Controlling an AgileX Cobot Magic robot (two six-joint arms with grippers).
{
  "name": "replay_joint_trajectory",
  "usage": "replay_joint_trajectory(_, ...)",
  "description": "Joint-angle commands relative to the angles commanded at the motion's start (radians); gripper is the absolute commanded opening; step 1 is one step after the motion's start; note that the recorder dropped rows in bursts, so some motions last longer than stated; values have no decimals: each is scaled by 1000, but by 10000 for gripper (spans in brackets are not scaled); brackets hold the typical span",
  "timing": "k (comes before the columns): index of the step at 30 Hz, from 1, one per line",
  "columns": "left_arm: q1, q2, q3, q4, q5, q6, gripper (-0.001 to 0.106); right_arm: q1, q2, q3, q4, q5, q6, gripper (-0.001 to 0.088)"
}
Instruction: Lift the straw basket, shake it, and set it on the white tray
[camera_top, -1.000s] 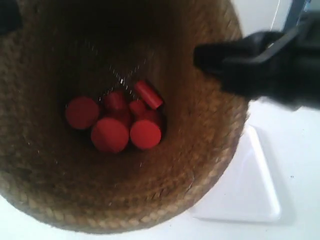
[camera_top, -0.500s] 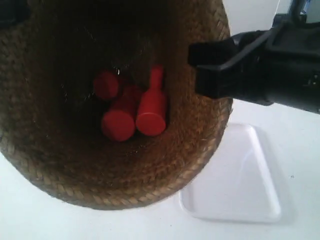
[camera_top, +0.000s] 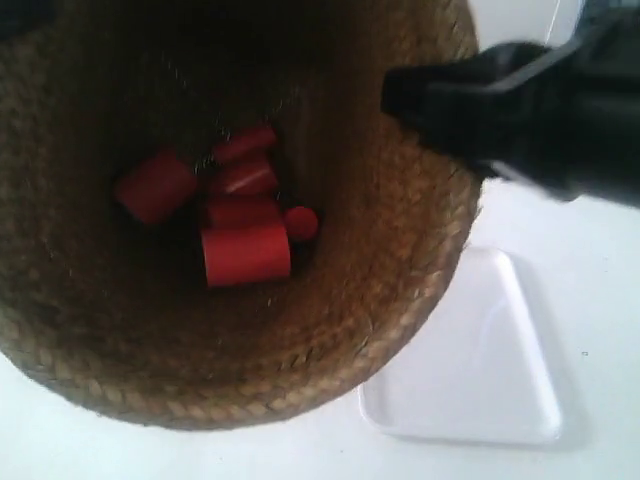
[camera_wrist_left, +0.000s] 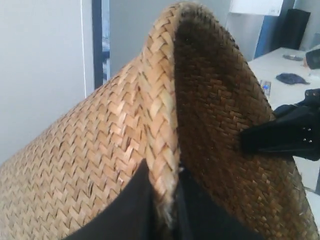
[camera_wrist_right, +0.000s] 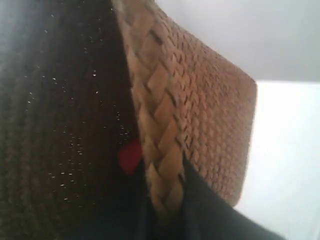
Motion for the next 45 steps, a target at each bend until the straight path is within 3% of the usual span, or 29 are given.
replay_joint_trajectory(2,0,51,56,-12,-26,0,0,-33,78,32,0,-30,2,0)
replay_joint_trajectory(4,0,66,44,-25,24,0,0,-40,105,6,15,31,10,0)
replay_joint_trajectory(9,0,-9,-77,5,85,-10,0,16,-47,-84,47,114,11,0)
replay_joint_trajectory(11,0,0,-44,39,67,-8,0,4,-59,-41,-25,87,6,0)
replay_joint_trajectory(15,0,85,70,51,5,-4,0,-57,91,36,-50,83,30,0)
replay_joint_trajectory(18,0,39,4,55,75,-36,0,-43,38,-34,-26,197,51,0)
replay_joint_trajectory(21,0,-16,-56,57,74,-36,0,-21,-80,-54,-9,172,51,0)
replay_joint_trajectory(23,0,-10,-11,57,33,-36,0,-21,-88,-4,-51,118,51,0)
replay_joint_trajectory(25,0,35,58,57,-48,-36,0,-38,-10,62,-101,54,51,0)
replay_joint_trajectory(27,0,64,77,44,-27,-49,0,-57,49,66,-98,80,67,0)
replay_joint_trajectory(30,0,17,-13,25,73,-35,0,-42,-11,-10,1,158,80,0)
replay_joint_trajectory(33,0,-27,-69,66,57,-38,0,-23,-104,-45,-7,115,78,0)
replay_joint_trajectory(36,0,15,39,79,-13,-38,0,-48,-27,35,-99,70,78,0)
replay_joint_trajectory(38,0,56,86,71,-10,-46,0,-60,57,41,-103,127,78,0)
replay_joint_trajectory(41,0,5,12,66,83,-42,0,-39,13,-51,-6,266,66,0)
replay_joint_trajectory(43,0,-41,-65,85,68,-42,0,-17,-63,-93,18,255,58,0)
replay_joint_trajectory(45,0,-64,-75,113,17,-46,0,-10,-111,-83,-32,203,50,0)
